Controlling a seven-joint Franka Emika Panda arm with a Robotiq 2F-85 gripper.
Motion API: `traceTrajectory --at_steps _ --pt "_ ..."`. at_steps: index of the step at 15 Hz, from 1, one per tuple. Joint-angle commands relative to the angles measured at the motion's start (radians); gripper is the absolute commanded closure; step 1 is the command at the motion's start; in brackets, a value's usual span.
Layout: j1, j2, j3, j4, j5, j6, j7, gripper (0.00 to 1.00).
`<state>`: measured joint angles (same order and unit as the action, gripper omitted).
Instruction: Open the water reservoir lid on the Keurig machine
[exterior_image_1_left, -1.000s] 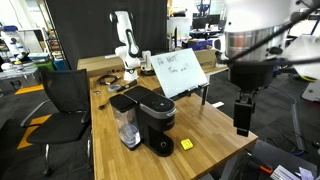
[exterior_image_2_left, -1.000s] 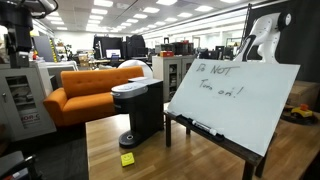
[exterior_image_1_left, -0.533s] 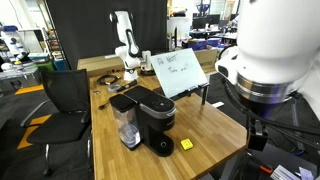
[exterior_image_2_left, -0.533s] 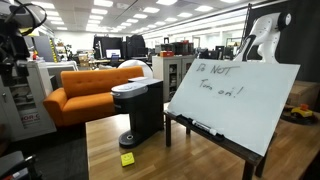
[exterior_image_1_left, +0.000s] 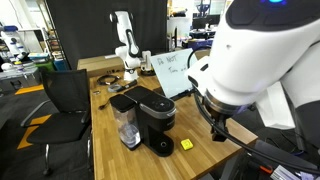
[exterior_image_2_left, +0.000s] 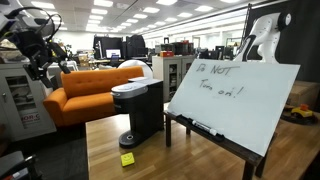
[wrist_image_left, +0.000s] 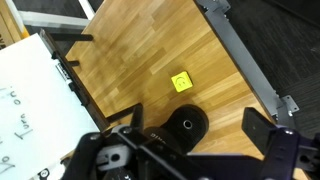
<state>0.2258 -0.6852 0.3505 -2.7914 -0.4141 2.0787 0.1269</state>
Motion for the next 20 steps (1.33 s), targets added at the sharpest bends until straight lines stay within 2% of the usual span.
traceTrajectory --at_steps 1,4,10,16,20 --pt "-0.059 0.114 0.000 0.002 -0.121 0.111 0.021 0.00" --pt "-0.107 0.191 -0.006 0.000 -0.228 0.164 0.071 0.00" --pt "-0.148 0.295 -0.022 0.012 -0.492 0.246 0.237 0.00" --pt "-0.120 0.395 -0.038 0.047 -0.732 0.223 0.447 0.00" --pt "-0.089 0.430 -0.048 0.035 -0.823 0.208 0.566 0.00"
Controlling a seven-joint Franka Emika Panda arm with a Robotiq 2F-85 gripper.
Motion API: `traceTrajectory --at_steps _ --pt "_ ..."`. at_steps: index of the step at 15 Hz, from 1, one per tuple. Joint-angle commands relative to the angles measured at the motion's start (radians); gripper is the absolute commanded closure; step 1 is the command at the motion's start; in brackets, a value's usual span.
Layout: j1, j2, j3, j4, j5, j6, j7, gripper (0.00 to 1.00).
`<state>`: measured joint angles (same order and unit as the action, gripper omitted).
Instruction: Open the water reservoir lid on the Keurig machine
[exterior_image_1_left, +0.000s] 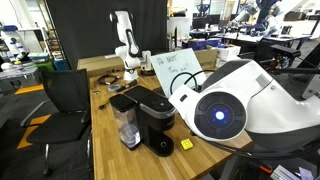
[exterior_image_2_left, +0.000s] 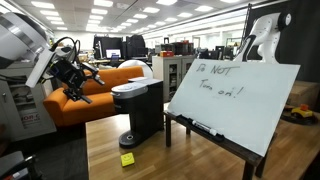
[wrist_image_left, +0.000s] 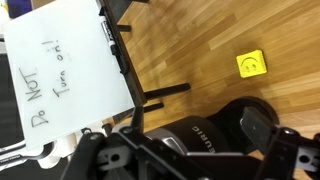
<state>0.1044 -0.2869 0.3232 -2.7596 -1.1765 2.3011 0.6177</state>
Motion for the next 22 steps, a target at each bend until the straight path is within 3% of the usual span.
traceTrajectory --at_steps 1,7,12,13,22 --pt "0.039 0.043 -0.022 0.004 -0.075 -0.017 0.102 0.00" --pt "0.056 0.129 -0.044 0.079 -0.135 -0.030 0.200 0.00" --pt "0.061 0.197 -0.070 0.182 -0.119 -0.053 0.181 0.00" --pt "0.064 0.157 -0.079 0.147 -0.113 -0.020 0.169 0.00" --pt "0.066 0.189 -0.080 0.172 -0.113 -0.033 0.170 0.00"
